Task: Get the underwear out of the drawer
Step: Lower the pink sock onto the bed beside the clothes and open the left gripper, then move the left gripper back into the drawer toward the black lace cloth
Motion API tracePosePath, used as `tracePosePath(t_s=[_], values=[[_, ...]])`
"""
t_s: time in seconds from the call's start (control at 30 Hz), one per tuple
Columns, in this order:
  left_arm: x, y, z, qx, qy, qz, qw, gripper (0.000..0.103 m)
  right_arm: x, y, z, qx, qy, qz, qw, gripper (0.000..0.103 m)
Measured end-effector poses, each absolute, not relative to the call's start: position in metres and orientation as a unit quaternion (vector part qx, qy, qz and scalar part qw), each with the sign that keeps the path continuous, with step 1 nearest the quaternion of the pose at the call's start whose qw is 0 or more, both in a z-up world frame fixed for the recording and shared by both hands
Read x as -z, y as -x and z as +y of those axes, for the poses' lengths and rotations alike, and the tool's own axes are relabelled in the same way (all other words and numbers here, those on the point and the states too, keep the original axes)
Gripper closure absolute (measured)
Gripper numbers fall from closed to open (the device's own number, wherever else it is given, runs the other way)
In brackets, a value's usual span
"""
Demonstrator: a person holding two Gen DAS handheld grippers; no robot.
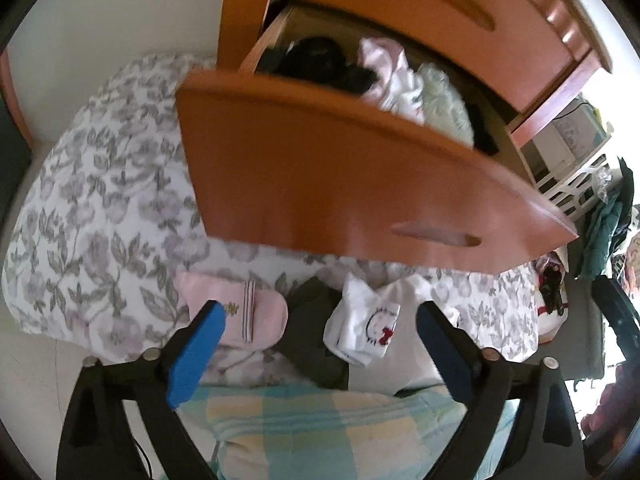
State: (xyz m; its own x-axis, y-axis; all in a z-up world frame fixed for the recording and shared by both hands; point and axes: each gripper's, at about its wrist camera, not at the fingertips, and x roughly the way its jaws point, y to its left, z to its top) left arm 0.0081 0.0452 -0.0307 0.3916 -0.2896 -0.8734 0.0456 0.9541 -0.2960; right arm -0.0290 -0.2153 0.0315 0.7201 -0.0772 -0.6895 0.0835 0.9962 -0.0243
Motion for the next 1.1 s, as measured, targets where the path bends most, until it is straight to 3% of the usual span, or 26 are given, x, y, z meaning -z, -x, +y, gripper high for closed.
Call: tracePosePath(t_s=[0.6, 0.9, 1.1], values=[[-0.085, -0.034, 0.074, 0.12, 0.125, 0.355, 0.919, 0.001, -0.026, 0.014, -0.228, 0.044, -0.017, 0.37, 0.928, 0.0], [-0.118, -0.076, 0.074, 0.106, 0.091, 0.343, 0.929, 0.001, -0.022, 0.007, -0.236, 0.044, -0.023, 0.371, 0.927, 0.0], [-0.113, -0.114, 0.068, 0.086, 0.056, 0.399, 0.911, 0.001, -0.018, 0.003, -0.242, 0.045, -0.027, 0.372, 0.927, 0.0]])
